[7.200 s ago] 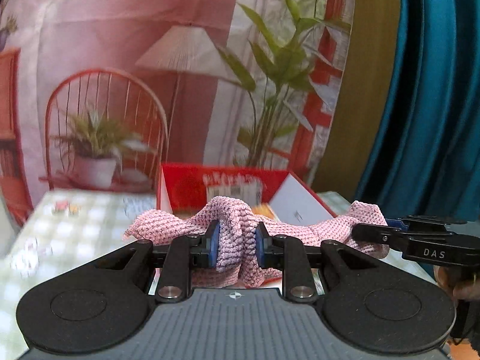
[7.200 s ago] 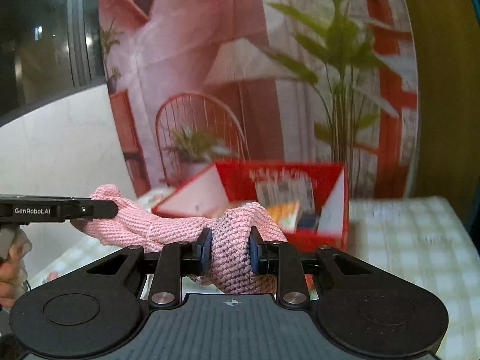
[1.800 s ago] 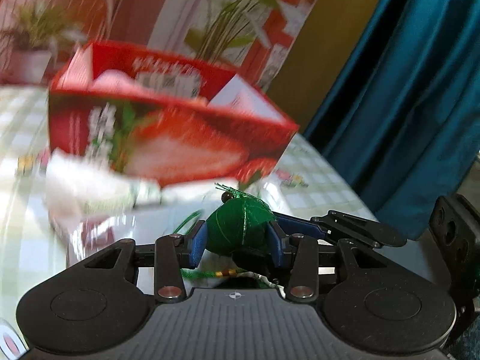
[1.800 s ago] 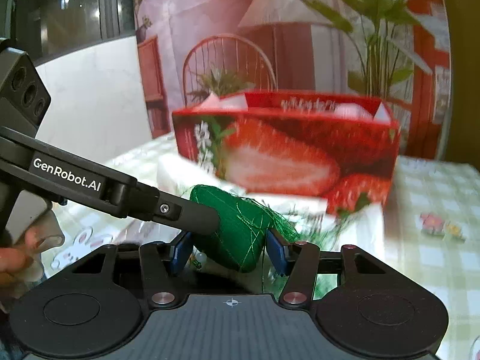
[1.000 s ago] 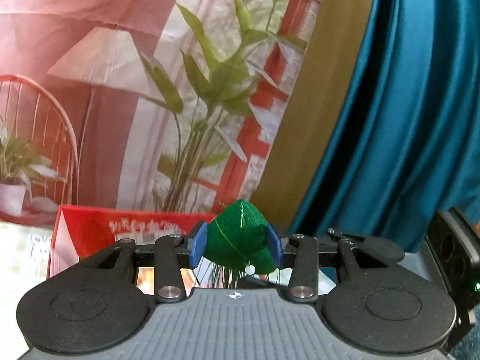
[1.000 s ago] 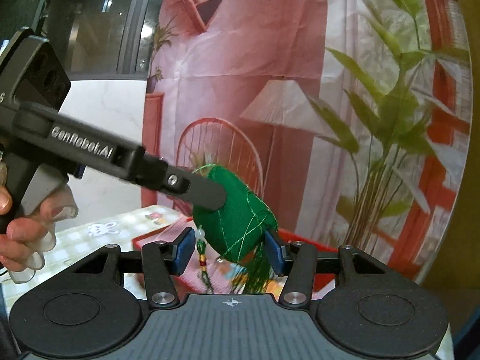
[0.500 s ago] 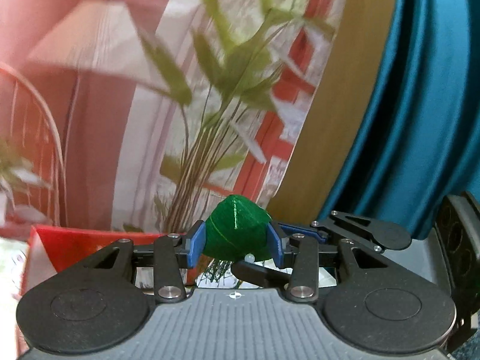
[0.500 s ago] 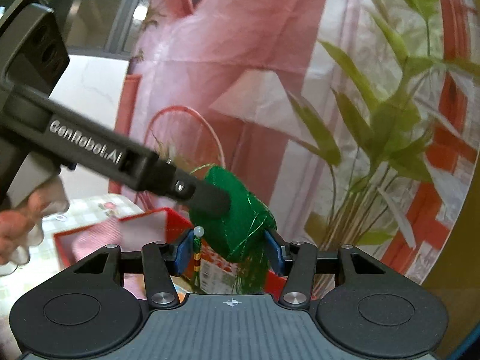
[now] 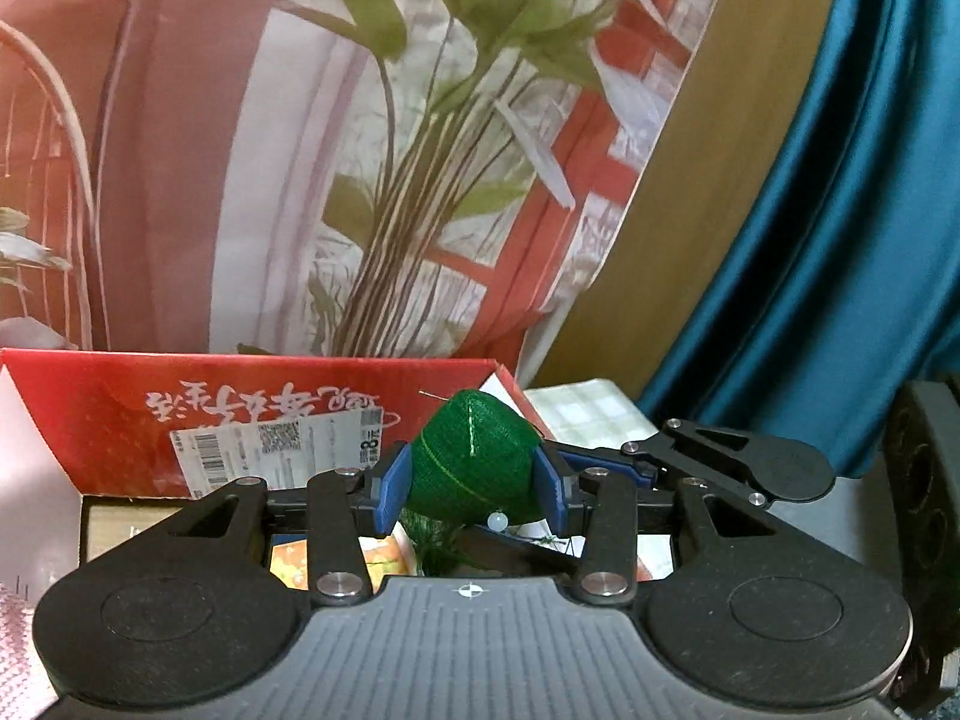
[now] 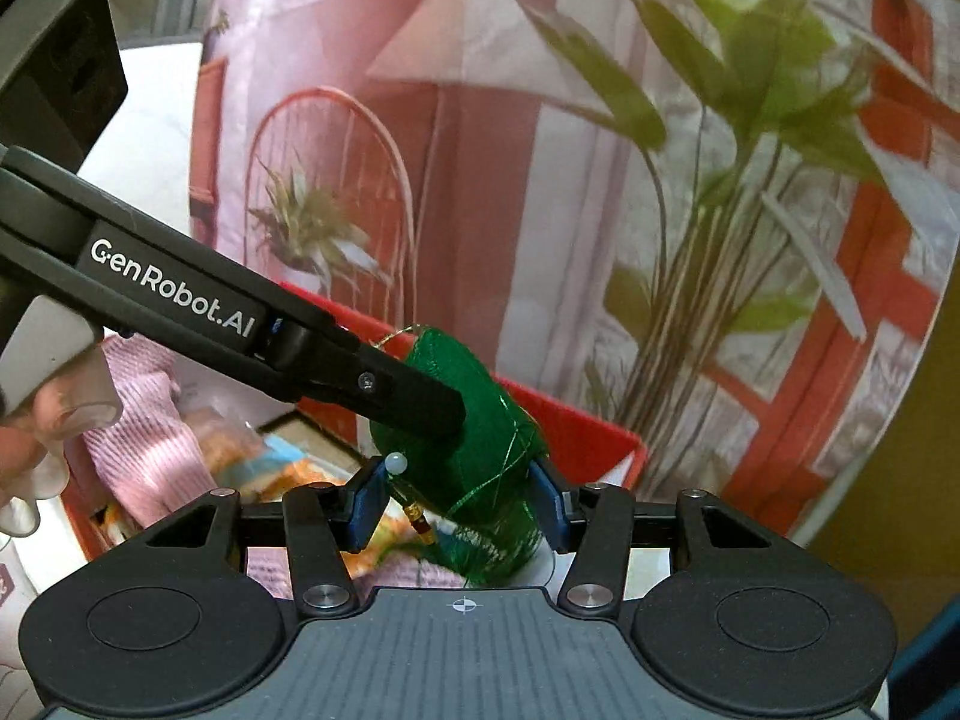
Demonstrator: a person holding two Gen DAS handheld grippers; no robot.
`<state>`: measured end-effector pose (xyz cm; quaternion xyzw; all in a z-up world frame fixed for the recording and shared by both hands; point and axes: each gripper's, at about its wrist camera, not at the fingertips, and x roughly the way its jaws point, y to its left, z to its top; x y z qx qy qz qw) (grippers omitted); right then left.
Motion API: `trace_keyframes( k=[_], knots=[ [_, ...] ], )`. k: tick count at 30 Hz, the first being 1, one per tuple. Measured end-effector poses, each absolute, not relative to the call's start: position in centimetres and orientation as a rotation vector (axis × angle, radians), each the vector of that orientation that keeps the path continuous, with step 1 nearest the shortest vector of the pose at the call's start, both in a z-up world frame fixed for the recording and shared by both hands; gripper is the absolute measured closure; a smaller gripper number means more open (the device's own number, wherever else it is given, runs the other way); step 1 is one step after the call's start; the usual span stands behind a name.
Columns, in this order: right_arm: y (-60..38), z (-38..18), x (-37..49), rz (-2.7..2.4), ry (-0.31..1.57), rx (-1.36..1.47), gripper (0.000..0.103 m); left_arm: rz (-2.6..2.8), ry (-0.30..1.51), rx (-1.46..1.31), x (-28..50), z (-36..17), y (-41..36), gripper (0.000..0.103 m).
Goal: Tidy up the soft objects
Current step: 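Open both tools to drop the green ornament into the box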
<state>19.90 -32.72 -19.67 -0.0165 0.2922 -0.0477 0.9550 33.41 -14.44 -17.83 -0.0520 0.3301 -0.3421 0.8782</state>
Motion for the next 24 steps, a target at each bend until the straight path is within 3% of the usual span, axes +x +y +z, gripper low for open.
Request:
trace_keyframes(
  k=[4,8,10,13,15,18,24],
  knots=[
    [-32.4,-20.2,19.5,-0.146,0.619,-0.028,0.054,-0.708,0.683,-0.077,33.2,-17.7,-14.9,0.05],
    [-31.8,-19.9,18.8,-0.178,0.618,-0.027,0.04,-0.655,0.665,-0.065,32.6,-17.3,-13.8,0.041],
    [-31.2,-19.7,18.2,-0.182,0.614,-0.042,0.04,-0.631,0.661,-0.066,32.1,-17.0,-12.9,0.037],
    [-30.5,-19.3,17.4,-0.205,0.598,-0.037,0.036,-0.59,0.63,-0.021,30.8,-16.5,-11.6,0.022],
    [-29.8,-18.8,16.5,-0.248,0.57,-0.014,0.022,-0.568,0.609,0.016,29.6,-16.2,-10.7,0.015],
    [-28.7,-18.0,14.7,-0.299,0.513,0.022,0.007,-0.533,0.616,0.025,27.6,-15.7,-9.1,0.013],
    [-26.3,-17.0,11.0,-0.303,0.472,0.108,0.006,-0.5,0.644,0.036,21.5,-15.1,-5.2,0.013]
  ],
)
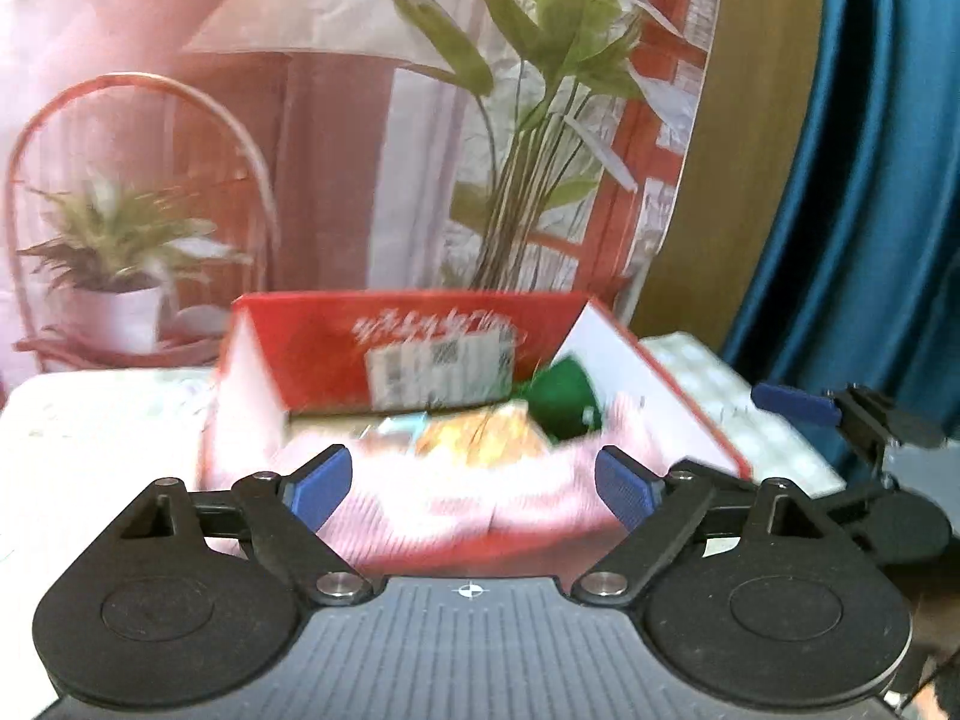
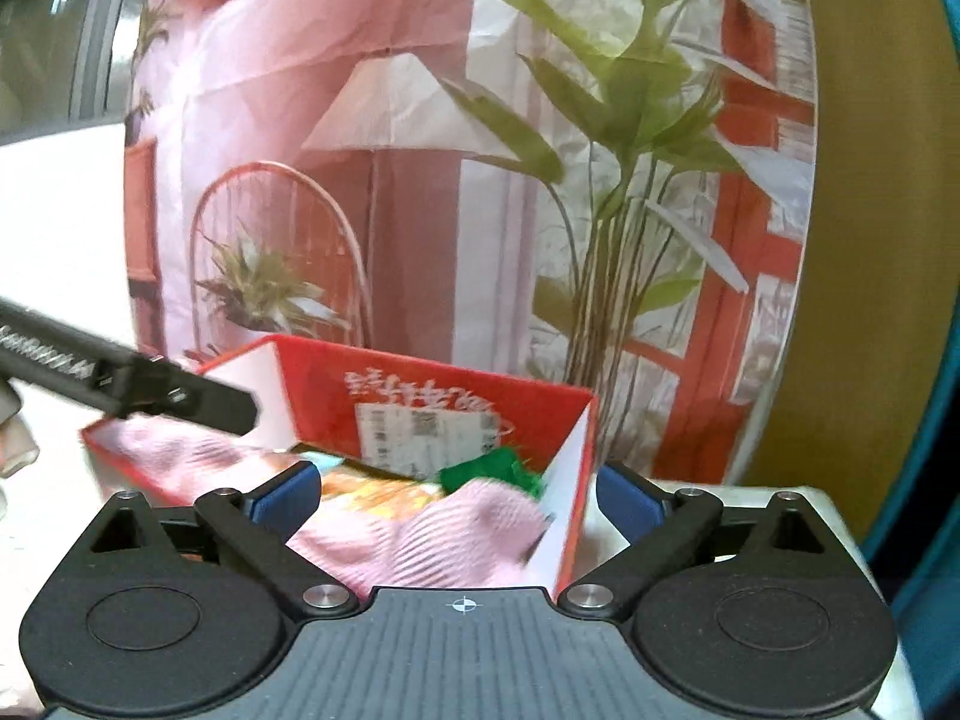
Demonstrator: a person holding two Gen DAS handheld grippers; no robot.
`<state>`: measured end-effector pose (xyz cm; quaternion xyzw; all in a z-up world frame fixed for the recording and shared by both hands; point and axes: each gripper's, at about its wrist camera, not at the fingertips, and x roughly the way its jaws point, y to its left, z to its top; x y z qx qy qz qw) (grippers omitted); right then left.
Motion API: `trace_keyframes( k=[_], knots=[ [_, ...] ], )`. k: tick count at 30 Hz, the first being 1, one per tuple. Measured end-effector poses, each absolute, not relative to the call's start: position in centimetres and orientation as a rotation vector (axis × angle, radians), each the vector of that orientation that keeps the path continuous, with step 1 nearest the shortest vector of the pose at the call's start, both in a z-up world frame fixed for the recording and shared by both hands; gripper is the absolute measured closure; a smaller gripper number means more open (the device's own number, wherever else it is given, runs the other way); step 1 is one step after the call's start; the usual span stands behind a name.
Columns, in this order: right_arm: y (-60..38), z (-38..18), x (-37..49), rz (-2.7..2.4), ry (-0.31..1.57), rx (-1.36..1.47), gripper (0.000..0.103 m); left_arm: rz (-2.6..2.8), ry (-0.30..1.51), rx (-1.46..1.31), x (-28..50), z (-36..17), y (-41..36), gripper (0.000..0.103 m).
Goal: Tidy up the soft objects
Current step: 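Open both tools to drop the green ornament into the box, then move both tools down to the black fabric item beside the mask bag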
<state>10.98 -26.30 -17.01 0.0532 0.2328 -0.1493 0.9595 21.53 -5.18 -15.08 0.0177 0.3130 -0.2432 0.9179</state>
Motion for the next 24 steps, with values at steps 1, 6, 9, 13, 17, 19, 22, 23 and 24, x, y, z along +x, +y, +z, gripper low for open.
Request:
trace_keyframes(
  k=[1,6,9,13,17,19,22,23,24],
  knots=[
    [-25.7,-17.0,10.4,-0.298,0.468,0.114,0.006,-0.486,0.65,0.039,20.3,-15.2,-4.5,0.013],
    [-21.5,-18.0,8.1,-0.233,0.52,0.077,0.006,-0.441,0.683,0.043,15.0,-16.1,-1.2,0.013],
    [-18.7,-18.6,6.6,-0.181,0.55,0.053,0.006,-0.421,0.717,0.06,12.1,-17.0,0.6,0.013],
    [-15.3,-19.9,4.8,-0.131,0.59,0.031,0.006,-0.39,0.781,0.05,9.4,-18.6,2.7,0.013],
    [-12.8,-21.3,3.2,-0.109,0.63,0.043,0.006,-0.369,0.828,0.047,7.3,-20.2,3.9,0.013],
    [-12.2,-21.8,2.8,-0.109,0.642,0.028,0.006,-0.36,0.835,0.029,6.5,-20.6,4.3,0.013],
    [-11.6,-22.3,2.4,-0.115,0.671,0.006,0.006,-0.333,0.838,-0.006,6.5,-21.0,4.5,0.013],
    [-11.3,-22.6,2.2,-0.122,0.68,-0.005,0.005,-0.321,0.839,-0.016,6.2,-21.1,4.6,0.013],
    [-11.2,-22.9,2.1,-0.123,0.687,-0.014,0.005,-0.311,0.84,-0.022,6.1,-21.2,4.6,0.014]
  ],
)
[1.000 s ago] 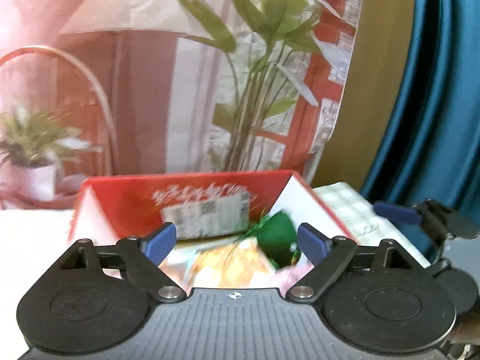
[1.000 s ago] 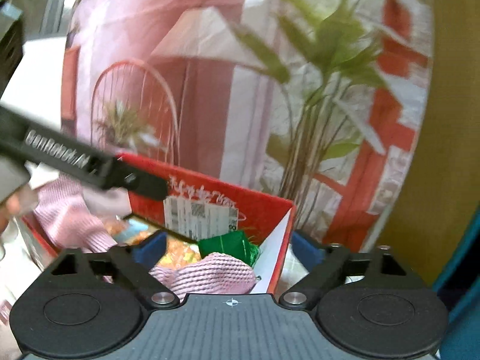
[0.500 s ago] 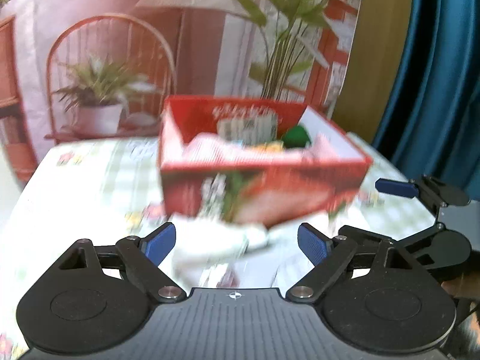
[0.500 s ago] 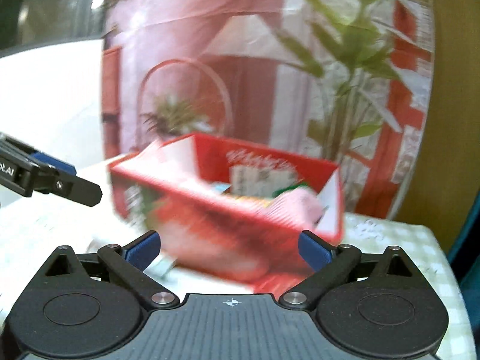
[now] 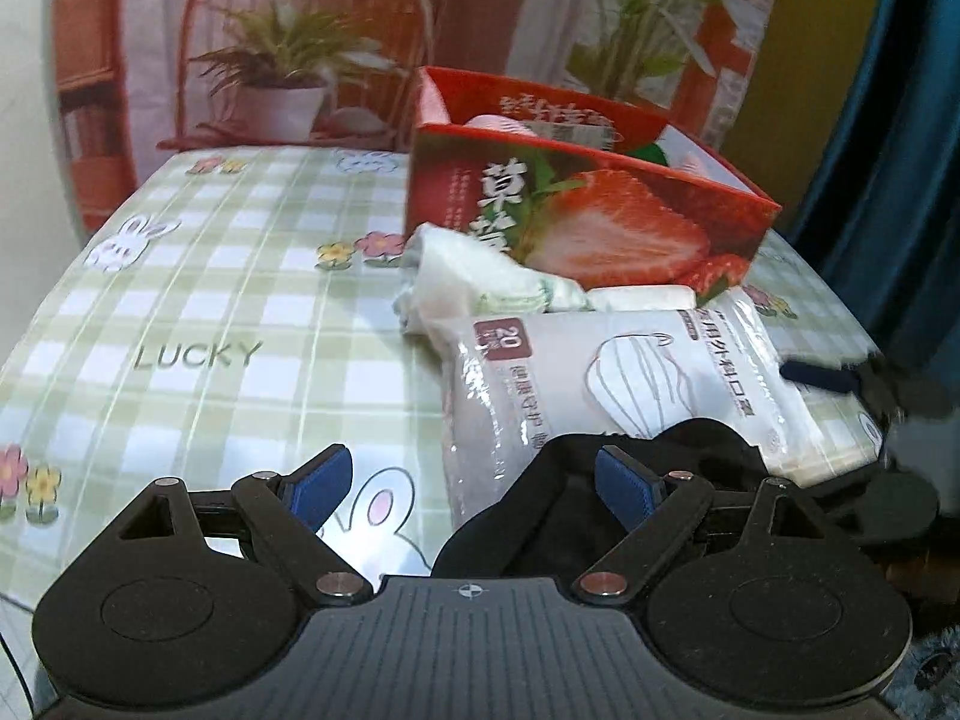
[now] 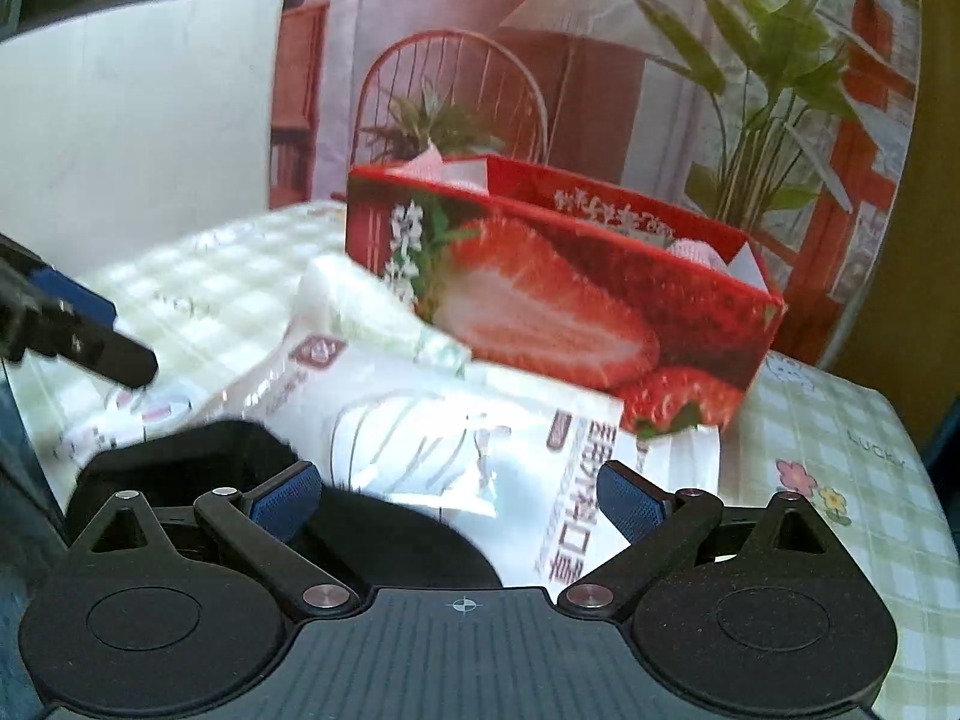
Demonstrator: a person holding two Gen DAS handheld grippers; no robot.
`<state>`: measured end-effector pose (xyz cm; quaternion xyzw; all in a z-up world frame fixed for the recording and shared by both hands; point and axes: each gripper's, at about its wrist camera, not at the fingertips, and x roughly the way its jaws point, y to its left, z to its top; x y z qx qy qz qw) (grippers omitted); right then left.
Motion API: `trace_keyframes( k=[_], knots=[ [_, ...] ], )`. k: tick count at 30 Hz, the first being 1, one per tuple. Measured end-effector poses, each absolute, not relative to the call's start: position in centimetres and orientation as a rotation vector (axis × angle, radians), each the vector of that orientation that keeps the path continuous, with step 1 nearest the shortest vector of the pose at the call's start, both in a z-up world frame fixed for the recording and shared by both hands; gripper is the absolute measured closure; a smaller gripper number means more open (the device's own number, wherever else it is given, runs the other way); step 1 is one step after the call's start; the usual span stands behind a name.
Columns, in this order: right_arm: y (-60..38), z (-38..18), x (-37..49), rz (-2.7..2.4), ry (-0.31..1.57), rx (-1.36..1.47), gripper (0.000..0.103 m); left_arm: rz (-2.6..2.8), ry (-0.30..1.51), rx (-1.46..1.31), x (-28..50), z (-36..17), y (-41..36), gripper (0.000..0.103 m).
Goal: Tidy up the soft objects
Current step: 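Move both tools down to the black fabric item beside the mask bag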
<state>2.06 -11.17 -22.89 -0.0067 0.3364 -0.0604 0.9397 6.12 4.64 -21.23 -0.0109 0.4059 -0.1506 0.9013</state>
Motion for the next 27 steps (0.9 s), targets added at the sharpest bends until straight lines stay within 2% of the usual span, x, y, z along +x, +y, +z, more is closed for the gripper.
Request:
trace_keyframes(
  k=[12,14,23,27],
  knots=[
    [-10.1,-26.3,2.6,-0.088,0.831,-0.053,0.004,-0.287,0.891,-0.063,6.2,-22.7,5.0,0.014],
    [-10.1,-26.5,2.7,-0.095,0.832,-0.056,0.001,-0.28,0.904,-0.06,6.5,-23.0,5.0,0.015],
    [-9.8,-26.9,4.5,-0.097,0.804,-0.113,0.002,-0.269,0.926,-0.08,6.8,-23.6,5.2,0.017],
    [-10.0,-26.8,5.7,-0.115,0.789,-0.093,0.014,-0.265,0.939,-0.085,7.0,-23.9,5.4,0.021]
  ],
)
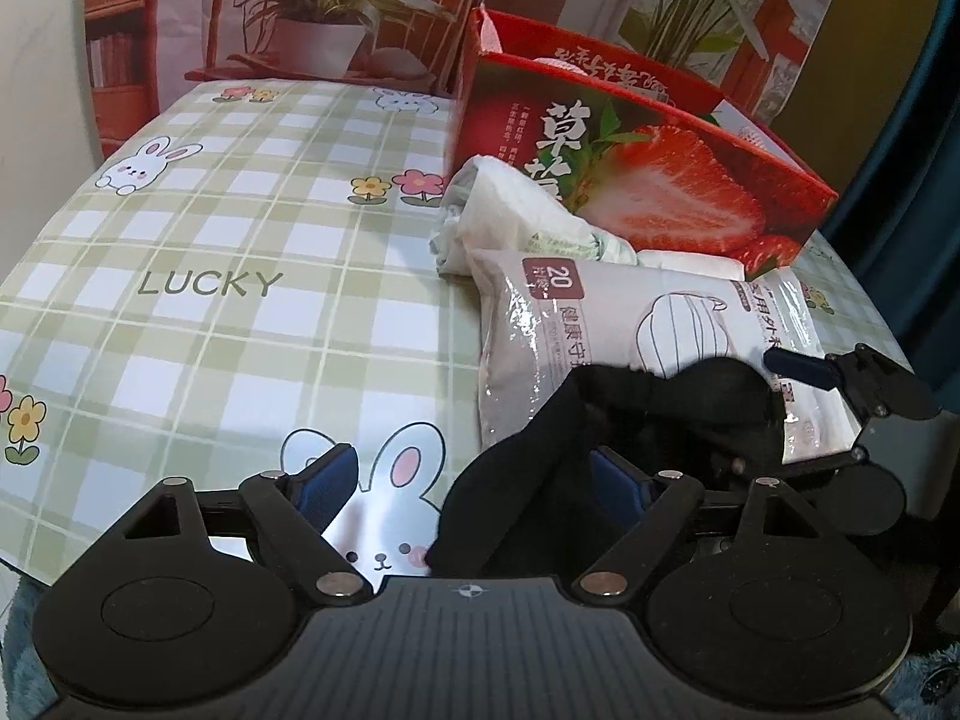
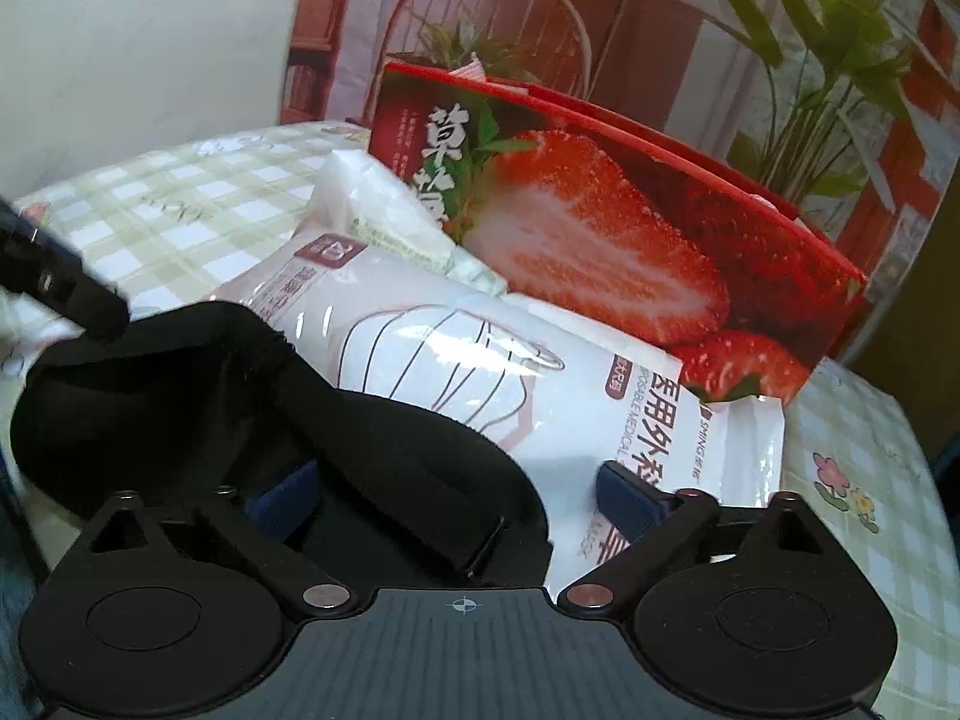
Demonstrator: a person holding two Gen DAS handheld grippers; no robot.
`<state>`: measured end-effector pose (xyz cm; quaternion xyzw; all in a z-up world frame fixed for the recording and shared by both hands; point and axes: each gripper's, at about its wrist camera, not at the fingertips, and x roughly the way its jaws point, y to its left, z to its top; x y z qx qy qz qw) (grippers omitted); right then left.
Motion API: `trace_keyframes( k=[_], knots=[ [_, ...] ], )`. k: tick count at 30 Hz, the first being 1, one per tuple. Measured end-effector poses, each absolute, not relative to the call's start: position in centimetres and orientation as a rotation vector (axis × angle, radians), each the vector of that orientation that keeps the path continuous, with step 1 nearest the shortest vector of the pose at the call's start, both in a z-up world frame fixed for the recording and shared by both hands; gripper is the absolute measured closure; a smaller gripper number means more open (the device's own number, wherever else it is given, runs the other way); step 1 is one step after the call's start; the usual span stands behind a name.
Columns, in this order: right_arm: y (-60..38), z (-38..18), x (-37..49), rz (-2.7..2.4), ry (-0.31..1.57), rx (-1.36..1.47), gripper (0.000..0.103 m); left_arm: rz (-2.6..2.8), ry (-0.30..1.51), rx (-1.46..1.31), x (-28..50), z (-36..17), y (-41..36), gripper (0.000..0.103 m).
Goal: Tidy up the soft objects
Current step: 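Move both tools down to the black fabric item beside the mask bag, then close both tools on the black fabric item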
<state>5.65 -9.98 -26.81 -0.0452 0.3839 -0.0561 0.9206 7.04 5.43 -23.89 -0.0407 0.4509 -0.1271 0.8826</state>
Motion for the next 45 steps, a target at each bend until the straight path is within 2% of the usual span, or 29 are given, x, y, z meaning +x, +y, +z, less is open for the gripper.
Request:
trace_keyframes(
  k=[1,3,5,9,14,16,18,27,39,45],
  knots=[
    [-10.1,-26.8,5.8,-0.126,0.782,-0.081,0.015,-0.268,0.94,-0.089,7.1,-24.0,5.5,0.024],
    [-10.6,-26.8,5.7,-0.147,0.771,-0.053,0.02,-0.296,0.954,-0.098,7.2,-24.3,5.3,0.043],
    [-11.1,-26.8,5.6,-0.168,0.765,-0.019,0.023,-0.321,0.972,-0.083,7.2,-24.6,4.8,0.052],
    [-12.1,-26.7,4.9,-0.221,0.735,0.027,0.046,-0.35,0.987,-0.057,7.2,-24.8,4.1,0.055],
    [-12.6,-26.7,4.4,-0.24,0.729,0.064,0.048,-0.363,1.018,-0.028,7.5,-25.6,3.4,0.058],
    [-12.5,-26.7,4.4,-0.241,0.731,0.065,0.048,-0.366,1.015,-0.001,7.6,-25.7,3.0,0.073],
    [-12.6,-26.7,4.3,-0.24,0.734,0.072,0.048,-0.365,1.017,0.013,7.7,-25.7,2.9,0.08],
    [-13.1,-26.4,3.2,-0.234,0.743,0.139,0.048,-0.373,0.961,-0.021,8.6,-23.4,3.4,0.092],
    [-13.7,-26.4,3.0,-0.251,0.729,0.167,0.048,-0.346,0.734,0.074,12.5,-20.7,0.4,0.093],
    [-14.5,-26.7,2.6,-0.29,0.712,0.175,0.048,-0.333,0.727,-0.06,13.9,-22.6,0.9,0.091]
  ],
)
